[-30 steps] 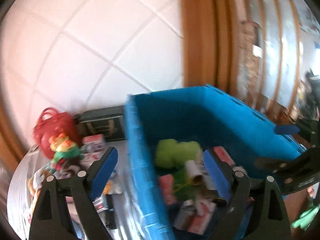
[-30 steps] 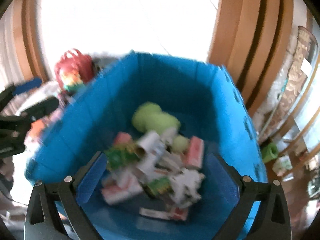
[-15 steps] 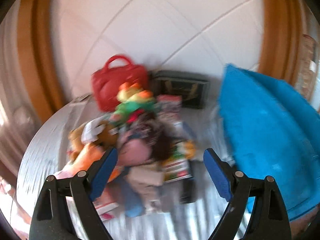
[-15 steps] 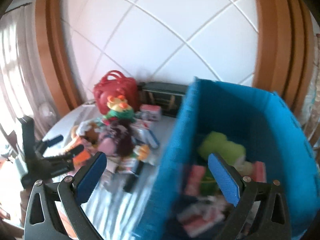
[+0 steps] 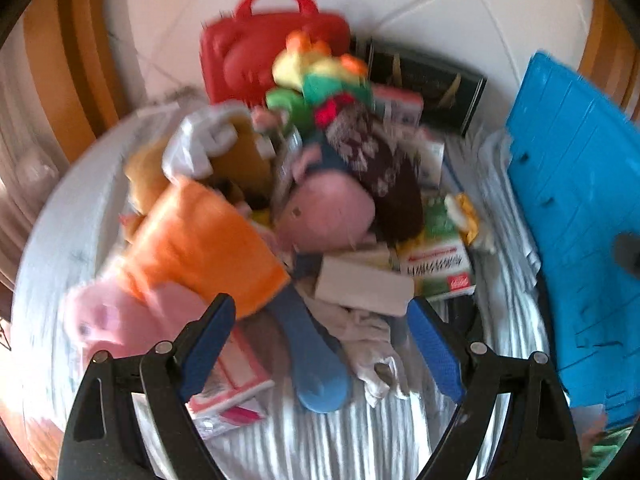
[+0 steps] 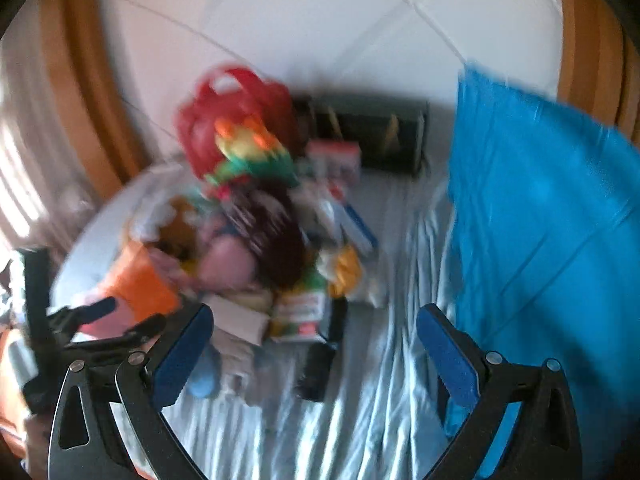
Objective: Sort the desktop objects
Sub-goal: 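Move both tools back over the pile, left tool still holding the paper roll, then grasp a black wrapped roll with the right tool while the left tool holds the paper roll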
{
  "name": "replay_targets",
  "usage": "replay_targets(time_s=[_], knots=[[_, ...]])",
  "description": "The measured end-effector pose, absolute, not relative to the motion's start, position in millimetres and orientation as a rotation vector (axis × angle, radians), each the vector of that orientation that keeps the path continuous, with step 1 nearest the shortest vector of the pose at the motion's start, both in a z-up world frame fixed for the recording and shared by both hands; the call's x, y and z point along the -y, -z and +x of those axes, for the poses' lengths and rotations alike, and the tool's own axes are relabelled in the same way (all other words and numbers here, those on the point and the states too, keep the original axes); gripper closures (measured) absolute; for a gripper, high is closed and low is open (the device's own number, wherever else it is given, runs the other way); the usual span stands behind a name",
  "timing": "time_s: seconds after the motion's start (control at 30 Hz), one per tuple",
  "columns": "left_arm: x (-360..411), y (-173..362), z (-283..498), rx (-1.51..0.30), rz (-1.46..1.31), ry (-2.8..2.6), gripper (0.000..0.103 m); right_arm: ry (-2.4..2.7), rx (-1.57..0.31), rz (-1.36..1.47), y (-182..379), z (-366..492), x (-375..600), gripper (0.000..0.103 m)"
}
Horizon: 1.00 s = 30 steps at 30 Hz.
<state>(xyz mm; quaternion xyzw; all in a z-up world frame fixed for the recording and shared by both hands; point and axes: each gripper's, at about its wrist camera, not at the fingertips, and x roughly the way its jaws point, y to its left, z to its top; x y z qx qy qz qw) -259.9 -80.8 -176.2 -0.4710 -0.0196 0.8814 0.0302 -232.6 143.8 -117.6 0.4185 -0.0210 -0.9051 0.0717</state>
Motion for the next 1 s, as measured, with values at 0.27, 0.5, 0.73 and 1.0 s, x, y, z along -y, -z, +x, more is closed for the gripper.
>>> replay_targets(time_s=[0.27, 0.5, 0.73, 1.0], knots=[[65, 243, -311, 0.334, -1.718, -2.563, 0.015, 2.615, 0.101, 1.603, 222, -266, -168, 0.000], [45, 276, -348, 0.336, -1.846, -2.579, 0.022, 2.541, 0.107, 1.647, 251, -284, -169, 0.007], [30, 270, -310, -0.046, -1.702, -2.482, 0.026, 2.432, 0.145, 1.725, 275, -298, -160, 0.044], [9, 273, -298, -0.181, -1.647, -2.442, 0.026, 2.323, 0.089, 1.800, 309, -310, -130, 0.054]])
